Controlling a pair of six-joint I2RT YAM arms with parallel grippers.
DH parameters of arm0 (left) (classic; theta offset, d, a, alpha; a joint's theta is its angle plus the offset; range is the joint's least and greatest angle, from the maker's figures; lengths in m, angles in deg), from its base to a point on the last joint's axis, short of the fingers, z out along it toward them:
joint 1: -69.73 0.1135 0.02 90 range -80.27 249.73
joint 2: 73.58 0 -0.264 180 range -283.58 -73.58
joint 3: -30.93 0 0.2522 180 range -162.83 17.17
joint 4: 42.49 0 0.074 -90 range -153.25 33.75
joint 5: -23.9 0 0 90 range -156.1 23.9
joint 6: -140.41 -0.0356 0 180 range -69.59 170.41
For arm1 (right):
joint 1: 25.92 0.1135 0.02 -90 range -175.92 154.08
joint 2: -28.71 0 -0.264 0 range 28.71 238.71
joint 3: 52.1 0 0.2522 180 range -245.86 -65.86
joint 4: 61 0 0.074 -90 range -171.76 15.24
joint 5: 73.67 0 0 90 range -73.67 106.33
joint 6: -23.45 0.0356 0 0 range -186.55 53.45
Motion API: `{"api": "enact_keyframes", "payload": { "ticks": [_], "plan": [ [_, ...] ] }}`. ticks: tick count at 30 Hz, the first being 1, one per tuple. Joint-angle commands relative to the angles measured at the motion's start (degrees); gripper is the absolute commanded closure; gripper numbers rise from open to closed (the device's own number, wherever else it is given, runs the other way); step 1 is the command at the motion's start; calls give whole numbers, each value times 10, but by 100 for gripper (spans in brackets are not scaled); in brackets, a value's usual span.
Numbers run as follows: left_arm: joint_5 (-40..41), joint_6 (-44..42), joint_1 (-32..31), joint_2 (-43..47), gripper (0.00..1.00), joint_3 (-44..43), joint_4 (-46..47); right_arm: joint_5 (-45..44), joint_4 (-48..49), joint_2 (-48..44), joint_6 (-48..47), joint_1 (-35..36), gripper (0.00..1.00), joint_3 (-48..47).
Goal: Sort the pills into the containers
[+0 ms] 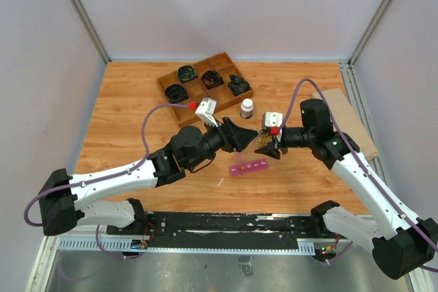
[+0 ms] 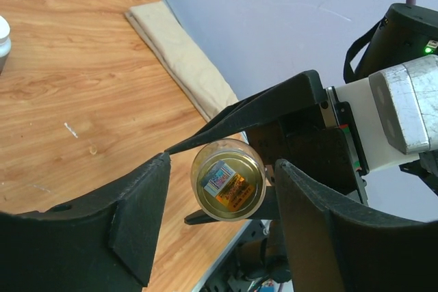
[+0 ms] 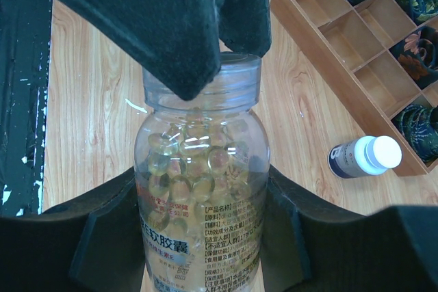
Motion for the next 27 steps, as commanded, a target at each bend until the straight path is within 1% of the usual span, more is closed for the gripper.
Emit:
{"api": "enact_keyframes", "payload": {
  "ticks": [1,7,13,16,23,27],
  "plan": [
    [3,-12,-6,-10,38,-23,-8,2,8,-1,-7,6,99,3],
    [-5,-13,-7,-14,45,-27,-15,2,9,-1,-7,7,99,3],
    [-30,-21,-7,-16,60,-27,-16,5,8,-1,-3,7,99,1],
    [-62,-36,-6,-15,66,-18,0,14,8,-1,4,7,99,-1],
    [-161,-131,2,19,71,48,103,63,8,-2,24,1,99,-4],
    [-295,-191,47,25,73,85,168,86,7,-1,26,-1,100,-4]
  ]
}}
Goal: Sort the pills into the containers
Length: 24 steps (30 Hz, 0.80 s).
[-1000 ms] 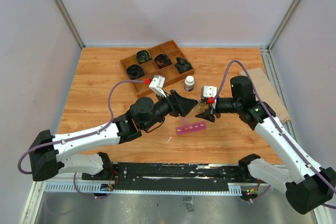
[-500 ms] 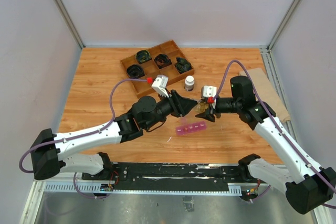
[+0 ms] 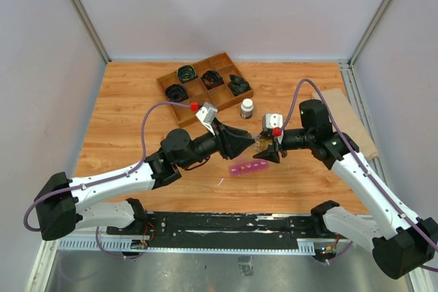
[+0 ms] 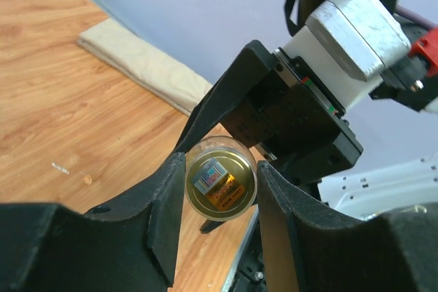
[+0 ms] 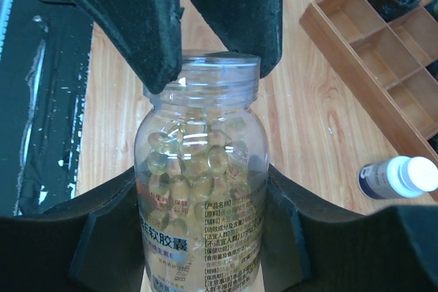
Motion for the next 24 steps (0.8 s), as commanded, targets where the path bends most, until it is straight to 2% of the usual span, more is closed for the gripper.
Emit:
{"api": "enact_keyframes", "payload": {
  "ticks": [1,5,12,16,20,24],
  "plan": [
    [-196,-103,34,7,73,37,88,46,22,-3,14,-1,100,-3],
    [-263,-194,45,-8,74,37,86,52,21,-5,9,-1,99,-1],
    [-266,-278,50,-17,74,34,78,53,20,-5,7,-3,100,-2],
    [-264,-285,55,-24,70,24,81,53,18,-6,7,-3,99,-2],
    [-261,-244,57,-25,54,16,106,52,17,-8,5,-4,100,-2],
    [-242,-200,58,-11,29,19,126,53,17,-10,5,-5,99,-2]
  ]
}}
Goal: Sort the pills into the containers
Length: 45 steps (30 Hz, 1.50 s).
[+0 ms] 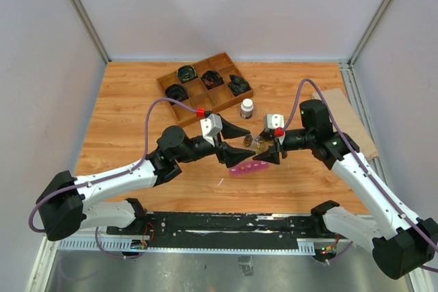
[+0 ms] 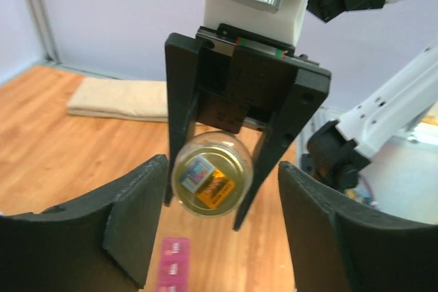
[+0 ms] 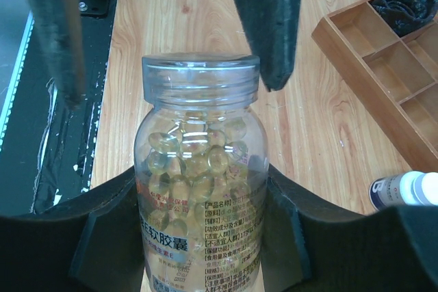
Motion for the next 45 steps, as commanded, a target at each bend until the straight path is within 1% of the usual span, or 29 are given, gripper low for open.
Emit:
{"api": "enact_keyframes", "payload": {
  "ticks": [1,2,6,8,9,12,14,15,17,20,22,26,28,30,34,45],
  "plan": [
    [8,48,0,12,23,-5,23,11,20,-9,0,-5,99,-3],
    [18,55,0,18,19,-2,25,11,20,-10,0,-5,99,-3],
    [32,68,0,50,10,5,23,10,19,-11,-1,-6,99,-2],
    [42,76,0,74,3,16,25,8,18,-11,-4,-6,99,-3],
    [54,84,0,89,1,24,27,7,18,-11,-4,-6,99,-3],
    [115,131,1,143,1,55,17,2,18,-11,-5,-6,99,-2],
    [161,183,2,181,1,77,6,0,17,-10,-6,-6,99,-1],
    [178,227,5,197,1,90,5,-2,17,-7,-7,-6,99,-1],
    [200,298,9,221,3,114,14,-7,18,-3,-7,-6,99,-1],
    [230,403,7,237,16,145,29,-23,26,4,-1,-6,99,1],
    [242,432,-1,227,22,141,19,-30,26,8,0,-6,99,1],
    [307,417,-40,180,21,79,-76,-34,27,10,1,-6,99,1],
    [336,427,-42,149,21,43,-132,-36,26,10,1,-6,99,1],
    [347,431,-42,123,21,19,-159,-36,27,9,1,-6,99,1],
    [344,434,-47,88,21,-5,-160,-34,27,12,1,-6,99,1],
    [340,417,-69,36,31,-44,-159,-32,27,10,1,-6,99,1]
  ]
}}
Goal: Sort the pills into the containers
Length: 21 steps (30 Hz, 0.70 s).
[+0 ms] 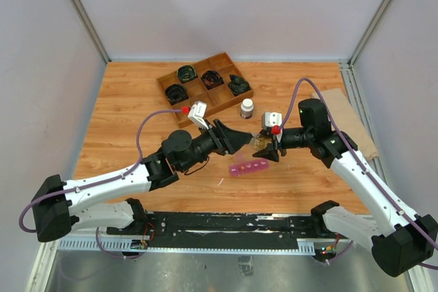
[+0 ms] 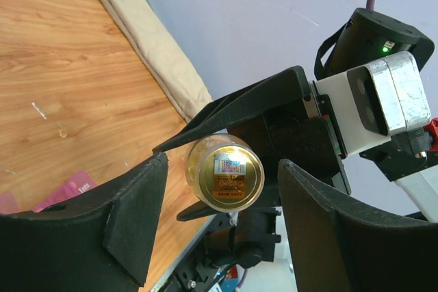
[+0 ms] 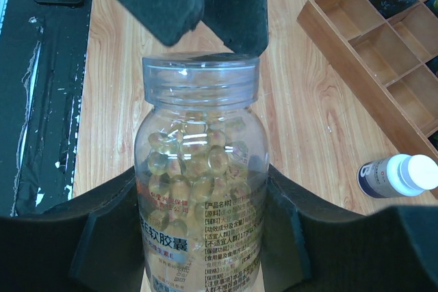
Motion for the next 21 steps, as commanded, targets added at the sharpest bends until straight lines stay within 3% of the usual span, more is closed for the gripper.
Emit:
{"api": "enact_keyframes", "payload": {
  "ticks": [1,13,18,21],
  "plan": [
    [10,-8,-14,-10,32,-25,5,4,15,-2,0,-6,99,0],
    [5,-25,-27,-28,47,-37,4,3,15,-4,1,-6,99,1],
    [-12,-34,-27,-35,62,-37,5,6,15,-7,3,-6,99,0],
    [-27,-49,-27,-39,65,-26,19,15,15,-10,7,-6,99,0]
  ]
}}
